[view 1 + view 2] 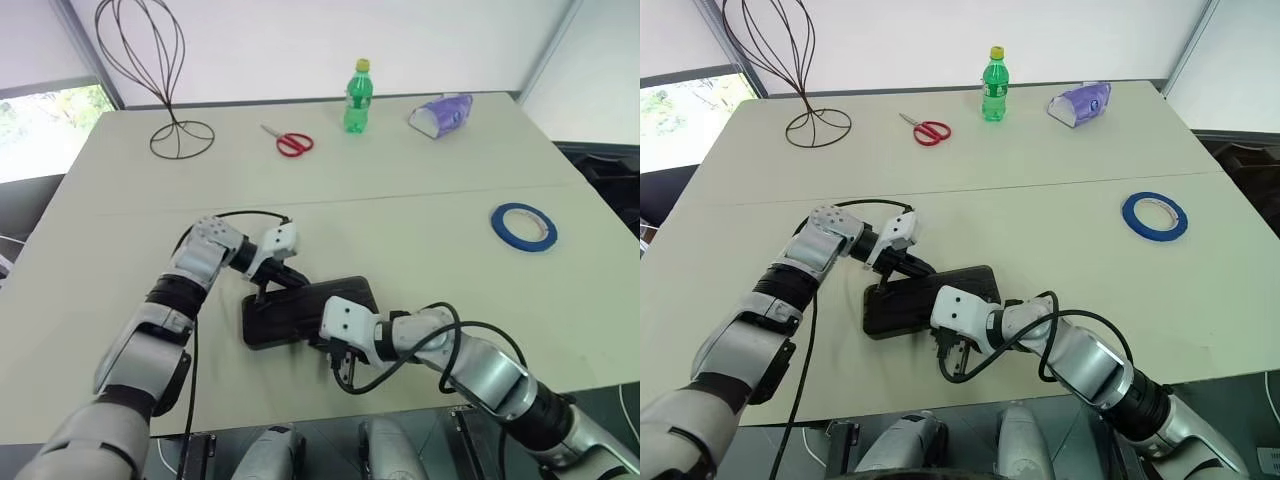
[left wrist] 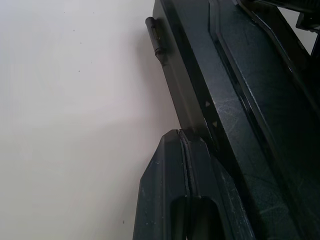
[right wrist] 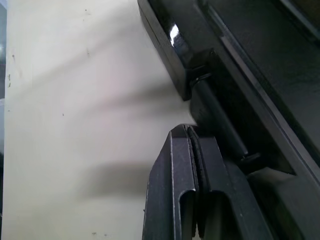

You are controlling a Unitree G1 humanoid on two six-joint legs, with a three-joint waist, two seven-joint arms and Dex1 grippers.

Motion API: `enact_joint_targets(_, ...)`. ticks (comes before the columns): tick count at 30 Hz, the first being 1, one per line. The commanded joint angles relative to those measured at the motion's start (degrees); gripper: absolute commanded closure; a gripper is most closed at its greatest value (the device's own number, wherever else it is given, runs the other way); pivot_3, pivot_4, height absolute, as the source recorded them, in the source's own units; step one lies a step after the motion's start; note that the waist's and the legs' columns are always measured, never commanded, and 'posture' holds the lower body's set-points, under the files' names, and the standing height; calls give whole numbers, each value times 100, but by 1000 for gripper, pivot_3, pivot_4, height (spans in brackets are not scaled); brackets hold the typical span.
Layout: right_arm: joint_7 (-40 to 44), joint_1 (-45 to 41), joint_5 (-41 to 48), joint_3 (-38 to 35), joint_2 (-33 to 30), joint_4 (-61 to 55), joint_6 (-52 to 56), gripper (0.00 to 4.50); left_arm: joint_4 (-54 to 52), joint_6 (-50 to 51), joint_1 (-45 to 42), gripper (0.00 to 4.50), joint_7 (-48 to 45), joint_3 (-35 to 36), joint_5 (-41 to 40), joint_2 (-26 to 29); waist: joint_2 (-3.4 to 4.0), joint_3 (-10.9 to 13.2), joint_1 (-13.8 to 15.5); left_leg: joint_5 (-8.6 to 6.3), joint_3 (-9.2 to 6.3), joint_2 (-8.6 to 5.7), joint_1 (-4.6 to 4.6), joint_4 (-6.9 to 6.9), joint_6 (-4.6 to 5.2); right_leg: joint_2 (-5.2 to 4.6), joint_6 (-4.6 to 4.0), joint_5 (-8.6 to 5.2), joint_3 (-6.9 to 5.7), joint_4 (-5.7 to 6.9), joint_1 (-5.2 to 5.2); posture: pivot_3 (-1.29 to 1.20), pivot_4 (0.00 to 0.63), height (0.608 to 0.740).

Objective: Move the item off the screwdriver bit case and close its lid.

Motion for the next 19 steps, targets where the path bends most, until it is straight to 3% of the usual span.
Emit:
enact_joint_targets(1,-772,-311,-747,-382,51,641,194,4444,-456,262,390,4500,-592,-357,-293,-328,-1,-2,6,0,1,0,4,0,0,0,0,0,0,0,2,0,150,740)
enact_joint_targets(6,-659,-198,-482,-536,170,316,460,4444,-190,-19,261,4500,-65,-56,-186,-551,-6,-7,39,0,1,0,19,0,0,0,0,0,1,0,14,0,150,740)
enact_joint_targets(10,-407,253,245,-1209,300,-667,1113,4444,656,-677,-229,4500,726,396,-73,-770,-14,-11,147,1,0,-4,22,10,-1,-2,0,0,1,-1,28,0,150,740)
enact_joint_targets(14,24,1094,1598,-2704,417,-2184,2138,4444,1373,-1138,-736,4500,1311,850,-163,-669,-15,-10,188,0,0,-17,-6,20,0,-15,0,0,3,2,6,0,150,740)
enact_joint_targets(16,237,1307,2777,-4318,723,-2546,2555,4444,1493,-926,-959,4500,1516,1326,-485,-371,-18,-8,182,0,-1,-15,-10,16,0,-21,0,0,4,3,0,0,150,740)
enact_joint_targets(19,17,940,3761,-5942,893,-2230,2797,4444,1305,-796,-906,4500,1614,1687,-691,36,-19,-7,126,0,0,-8,-11,15,0,-19,0,0,8,5,0,0,150,740)
